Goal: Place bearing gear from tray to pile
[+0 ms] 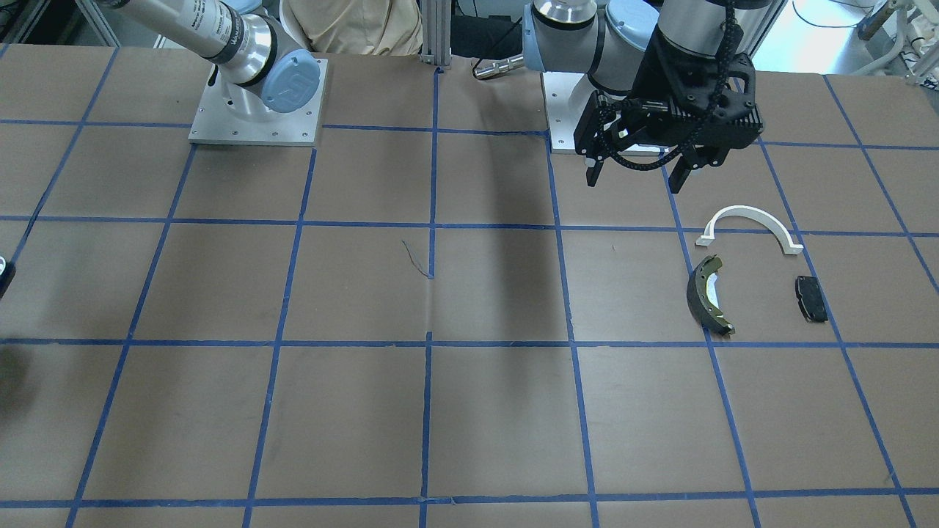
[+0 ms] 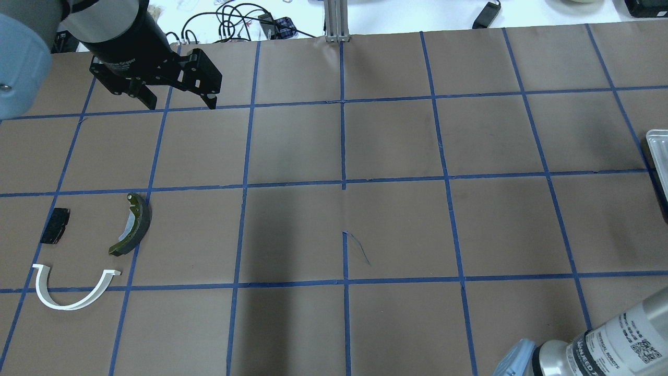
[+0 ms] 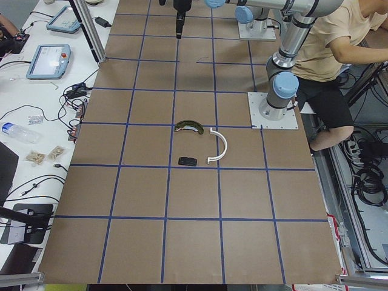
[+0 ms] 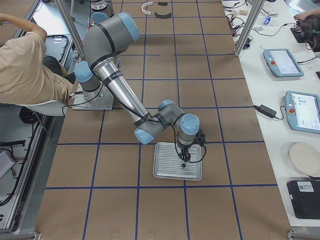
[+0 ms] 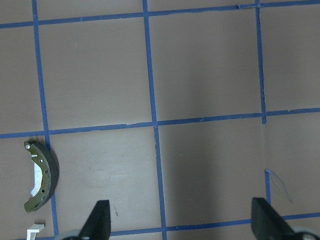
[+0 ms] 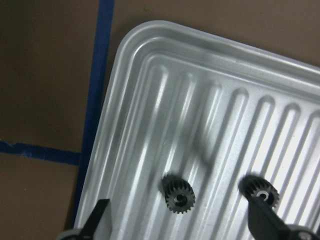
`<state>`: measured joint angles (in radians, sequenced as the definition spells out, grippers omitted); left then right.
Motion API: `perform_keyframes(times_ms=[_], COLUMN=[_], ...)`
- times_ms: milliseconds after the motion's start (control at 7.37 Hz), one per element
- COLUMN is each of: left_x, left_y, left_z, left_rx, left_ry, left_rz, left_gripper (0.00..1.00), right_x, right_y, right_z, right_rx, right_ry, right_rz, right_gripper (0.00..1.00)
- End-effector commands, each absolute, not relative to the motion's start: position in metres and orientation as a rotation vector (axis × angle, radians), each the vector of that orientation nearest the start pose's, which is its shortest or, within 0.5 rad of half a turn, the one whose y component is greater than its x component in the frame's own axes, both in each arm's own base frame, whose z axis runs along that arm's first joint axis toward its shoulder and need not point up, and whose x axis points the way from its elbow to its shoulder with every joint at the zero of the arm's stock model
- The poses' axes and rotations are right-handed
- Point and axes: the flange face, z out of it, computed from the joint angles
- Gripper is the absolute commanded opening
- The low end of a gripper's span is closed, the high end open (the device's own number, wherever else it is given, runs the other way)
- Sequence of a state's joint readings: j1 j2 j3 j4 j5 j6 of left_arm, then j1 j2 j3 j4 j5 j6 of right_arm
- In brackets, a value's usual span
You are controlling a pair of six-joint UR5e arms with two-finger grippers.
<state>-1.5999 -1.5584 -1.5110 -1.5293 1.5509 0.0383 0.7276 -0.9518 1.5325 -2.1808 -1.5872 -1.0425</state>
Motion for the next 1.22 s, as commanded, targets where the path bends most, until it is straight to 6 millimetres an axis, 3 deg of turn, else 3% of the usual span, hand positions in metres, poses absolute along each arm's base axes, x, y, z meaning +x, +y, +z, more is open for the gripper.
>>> perform_keyframes(times_ms=[0, 543, 814, 950, 1086], left_x=[-0.150, -0.151, -0.151, -0.151, -0.150], left_y=[-0.492, -0.492, -0.492, -0.492, -0.492], left_z=[0.528, 0.528, 0.528, 0.528, 0.529], left_rx=[0.108, 0.111, 0.111, 0.111, 0.106], left_ry=[3.154, 3.155, 3.155, 3.155, 3.155], left_rz=[-0.179, -0.182, -0.182, -0.182, -0.184], left_gripper=[1.00, 1.00, 1.00, 1.00, 1.00], right_x=[-0.419, -0.421, -0.421, -0.423, -0.424], right_y=[-0.549, -0.550, -0.551, -0.554, -0.552], right_z=[0.185, 0.183, 0.185, 0.189, 0.194], right_rx=[-0.317, -0.315, -0.310, -0.306, -0.287], right_ry=[3.149, 3.151, 3.154, 3.161, 3.169], right_rz=[0.009, 0.010, 0.007, -0.004, 0.001], right_gripper=[0.82, 0.42, 0.15, 0.06, 0.04])
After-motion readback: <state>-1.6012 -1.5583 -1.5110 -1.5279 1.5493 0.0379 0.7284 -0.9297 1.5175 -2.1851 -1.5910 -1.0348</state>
